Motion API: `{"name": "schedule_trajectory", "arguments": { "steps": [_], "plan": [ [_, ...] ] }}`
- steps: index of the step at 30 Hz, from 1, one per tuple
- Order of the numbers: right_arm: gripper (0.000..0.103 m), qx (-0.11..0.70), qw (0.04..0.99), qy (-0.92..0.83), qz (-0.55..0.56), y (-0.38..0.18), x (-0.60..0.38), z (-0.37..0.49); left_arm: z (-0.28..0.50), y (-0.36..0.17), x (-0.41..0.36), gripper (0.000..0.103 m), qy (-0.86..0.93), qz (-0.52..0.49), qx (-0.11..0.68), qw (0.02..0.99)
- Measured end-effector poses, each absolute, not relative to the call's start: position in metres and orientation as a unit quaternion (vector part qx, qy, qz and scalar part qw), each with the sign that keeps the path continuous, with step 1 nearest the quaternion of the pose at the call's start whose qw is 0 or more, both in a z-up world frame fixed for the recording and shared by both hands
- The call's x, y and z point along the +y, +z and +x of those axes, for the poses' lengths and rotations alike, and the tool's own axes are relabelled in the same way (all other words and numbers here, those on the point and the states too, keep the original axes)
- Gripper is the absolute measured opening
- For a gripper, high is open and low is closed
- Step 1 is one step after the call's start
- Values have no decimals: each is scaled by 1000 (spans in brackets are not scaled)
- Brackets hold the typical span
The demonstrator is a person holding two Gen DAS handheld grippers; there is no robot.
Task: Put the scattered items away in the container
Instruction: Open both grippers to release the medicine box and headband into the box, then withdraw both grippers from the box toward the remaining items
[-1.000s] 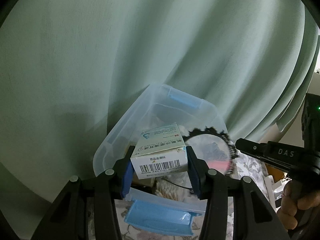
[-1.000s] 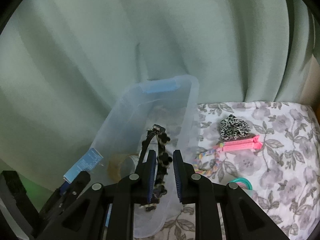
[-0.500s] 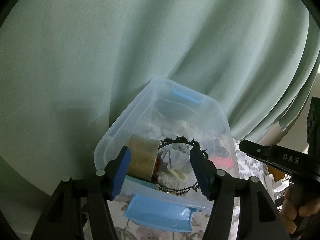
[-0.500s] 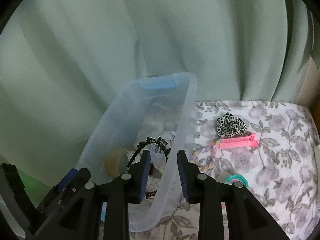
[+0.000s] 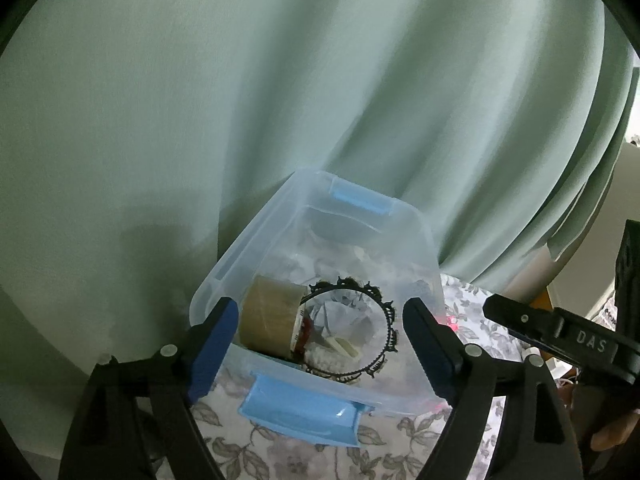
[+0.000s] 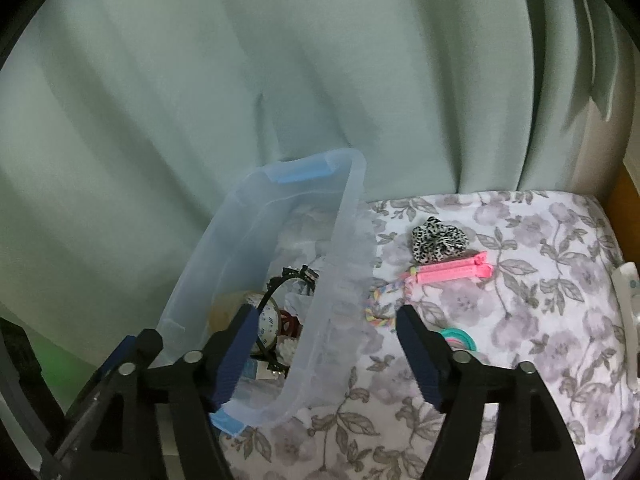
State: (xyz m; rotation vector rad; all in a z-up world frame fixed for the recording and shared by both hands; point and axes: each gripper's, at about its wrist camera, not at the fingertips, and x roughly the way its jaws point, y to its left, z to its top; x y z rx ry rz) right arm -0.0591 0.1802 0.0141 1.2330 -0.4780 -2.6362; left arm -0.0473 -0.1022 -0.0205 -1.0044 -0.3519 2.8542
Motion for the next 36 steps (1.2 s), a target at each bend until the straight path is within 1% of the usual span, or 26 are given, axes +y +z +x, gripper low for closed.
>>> {"name": "schedule_trajectory", "arguments": {
  "steps": [1,3,4,5,18,19,20,21,22,29,36],
  "plan": [
    [85,-162,95,-891,413,16,183,-56,-45,-17,-100,85,938,-326,-111,46],
    [98,-165,94,-893,408,18,188,-51,-41,-11,-95,86,941,-321,-102,42],
    [101,-167,93,-893,407,19,191,-48,-40,-9,-93,86,942,-319,-100,41],
    [103,-168,91,-895,404,21,194,-45,-38,-6,-91,86,943,-317,-97,40],
    [103,-206,69,-903,371,35,241,-12,-25,17,-58,86,949,-304,-70,52],
    [103,-209,67,-903,368,36,245,-9,-24,19,-55,88,949,-303,-67,54],
    [103,-212,66,-904,366,36,249,-6,-23,20,-52,91,949,-302,-65,56],
    [103,-214,66,-904,363,36,252,-4,-22,22,-49,102,950,-300,-62,59],
    [103,-218,64,-905,360,37,256,-1,-20,24,-45,103,951,-296,-61,61],
    [103,-244,54,-904,347,33,284,17,-13,30,-21,103,951,-298,-39,74],
    [103,-261,38,-901,344,25,311,29,-10,27,1,103,943,-316,-40,91]
  ]
}}
